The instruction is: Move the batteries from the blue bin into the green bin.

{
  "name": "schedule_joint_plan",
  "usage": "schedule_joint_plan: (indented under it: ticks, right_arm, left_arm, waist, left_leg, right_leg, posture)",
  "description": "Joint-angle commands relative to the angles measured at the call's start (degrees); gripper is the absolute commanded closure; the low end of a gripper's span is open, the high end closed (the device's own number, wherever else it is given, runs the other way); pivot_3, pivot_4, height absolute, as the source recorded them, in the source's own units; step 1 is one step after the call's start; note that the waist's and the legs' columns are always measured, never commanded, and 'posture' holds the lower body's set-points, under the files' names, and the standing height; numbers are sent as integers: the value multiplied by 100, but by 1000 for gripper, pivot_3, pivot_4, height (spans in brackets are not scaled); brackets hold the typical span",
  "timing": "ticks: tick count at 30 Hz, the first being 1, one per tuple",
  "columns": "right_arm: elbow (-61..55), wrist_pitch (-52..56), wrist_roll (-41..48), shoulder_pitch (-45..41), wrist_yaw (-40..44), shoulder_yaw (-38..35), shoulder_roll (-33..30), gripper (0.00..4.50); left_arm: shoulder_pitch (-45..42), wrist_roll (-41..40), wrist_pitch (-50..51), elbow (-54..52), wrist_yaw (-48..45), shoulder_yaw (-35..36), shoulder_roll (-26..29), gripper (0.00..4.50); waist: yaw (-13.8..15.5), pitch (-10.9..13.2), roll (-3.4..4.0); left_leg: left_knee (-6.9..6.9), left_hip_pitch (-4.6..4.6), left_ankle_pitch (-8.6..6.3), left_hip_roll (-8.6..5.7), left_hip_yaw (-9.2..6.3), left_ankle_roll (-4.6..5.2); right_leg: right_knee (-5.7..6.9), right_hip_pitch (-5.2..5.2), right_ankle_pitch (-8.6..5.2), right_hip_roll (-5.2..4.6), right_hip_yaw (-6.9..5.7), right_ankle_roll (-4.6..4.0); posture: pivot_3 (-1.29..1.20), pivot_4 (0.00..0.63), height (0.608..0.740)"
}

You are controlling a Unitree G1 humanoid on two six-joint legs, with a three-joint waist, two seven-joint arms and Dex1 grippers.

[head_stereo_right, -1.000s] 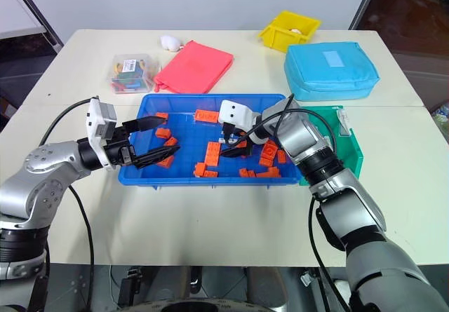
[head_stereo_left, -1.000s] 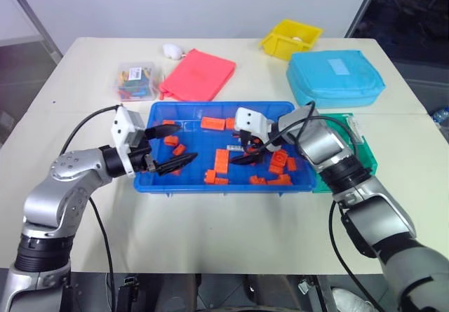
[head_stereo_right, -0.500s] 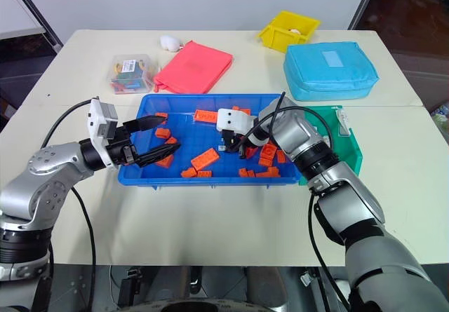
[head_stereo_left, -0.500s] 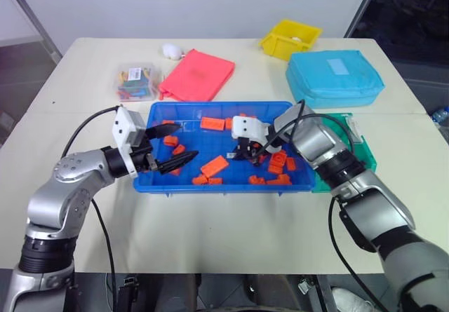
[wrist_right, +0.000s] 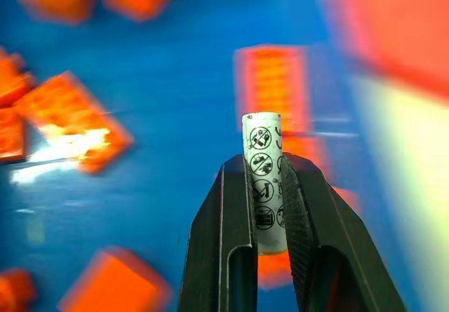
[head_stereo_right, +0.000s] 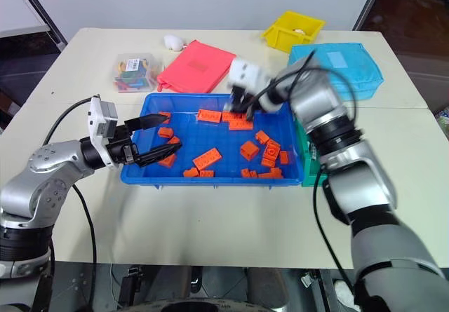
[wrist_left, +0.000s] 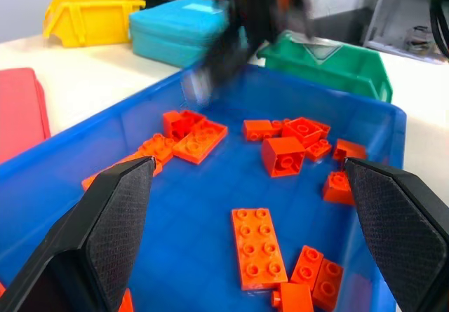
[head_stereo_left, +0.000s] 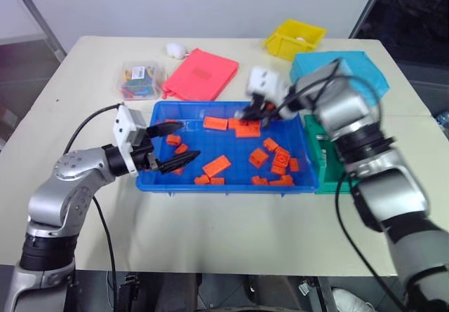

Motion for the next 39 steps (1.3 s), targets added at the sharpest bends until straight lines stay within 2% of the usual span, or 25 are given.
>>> schedule_joint_plan:
  ticks: [1,5,10,15,17,20,22,24,27,29,33,36,39]
  right_arm:
    - [-307,99,43,12,78,-308,-532,4475]
    - [-736,338,24,453,200,-631,-1587,4475]
    - [-1626,901,274,1313,302,-1044,-2493,4475]
    - [-2449,1510,616,2271,272,-1524,-3008,4475]
    - [-2756,2067,941,2563,214,-1788,-2952,4475]
    - [-3004,2059,1037,3099,1,-1906,-2967,4475]
    - [-2951,1945,1062,3290,-164,-1937,-2938,3395]
    - [-2874,1852,1096,3361,-291,-1936,-2926,2565]
    - [-2669,1702,1144,3314,-410,-1868,-2893,935]
    - [-2537,1658,1150,3192,-482,-1799,-2854,51]
    - [-2112,1610,1233,2749,-611,-1797,-2702,51]
    - [-1313,1371,1192,2204,-1137,-2076,-2527,51]
    - [-727,1061,1284,2006,-1490,-2421,-2502,51]
  left_arm:
    - [-302,51,-195,167,-177,-168,-80,0]
    - [-725,126,-338,637,-446,-436,-269,0]
    - [-1057,337,-456,1045,-988,-911,-340,0]
    - [-1385,502,-644,1482,-1236,-1056,-469,0]
    - [-1486,581,-733,1654,-1322,-1085,-498,0]
    - [-1552,680,-832,1803,-1404,-1119,-535,0]
    - [-1560,723,-851,1825,-1436,-1121,-542,0]
    - [-1557,735,-857,1825,-1454,-1109,-538,0]
    - [-1489,735,-799,1756,-1398,-1015,-486,0]
    - [-1456,730,-780,1732,-1340,-941,-453,0]
    - [-1482,707,-827,1751,-1081,-681,-430,0]
    - [-1684,790,-1086,2044,-502,-142,-398,0]
    - [-1717,672,-1047,2140,-194,394,-145,0]
  waist:
    - [13,0,0]
    - [92,2,3]
    - [48,2,3]
    - [-23,2,4]
    - [-55,2,4]
    - [-81,2,4]
    - [-77,2,4]
    - [-79,2,4]
    - [-79,2,4]
    - [-79,2,4]
    - [-90,2,4]
    - [-82,3,4]
    - [-64,3,3]
  left_leg:
    - [-1,0,0,0,1,0]
    - [-2,-5,0,0,5,0]
    - [-2,-8,0,0,9,1]
    - [0,-2,0,8,8,1]
    - [1,-3,0,8,7,1]
    - [5,-3,0,8,8,1]
    - [4,-2,0,8,7,1]
    - [4,-3,0,8,8,1]
    - [5,-3,0,8,8,1]
    - [5,-2,0,8,7,1]
    - [5,-2,0,8,7,1]
    - [8,-2,0,9,7,1]
    - [4,-3,0,8,7,1]
  right_leg:
    - [-4,2,0,0,0,0]
    - [-6,-3,0,1,1,0]
    - [-15,-4,0,0,2,0]
    - [-8,-3,0,10,3,0]
    - [-9,-2,0,10,4,0]
    - [-7,0,0,9,6,1]
    - [-6,0,0,10,5,1]
    - [-6,-1,0,10,6,1]
    - [-6,-1,0,10,6,1]
    - [-6,0,0,10,6,1]
    - [-5,-1,0,10,6,1]
    - [-4,-1,0,10,6,1]
    - [-5,-2,0,8,6,1]
  posture:
    - [0,150,740]
    - [0,150,740]
    - [0,150,740]
    - [0,150,740]
    - [0,150,740]
    - [0,150,740]
    - [0,150,740]
    - [0,150,740]
    - [0,150,740]
    - [0,150,740]
    - [0,150,740]
    - [0,150,740]
    - [0,150,740]
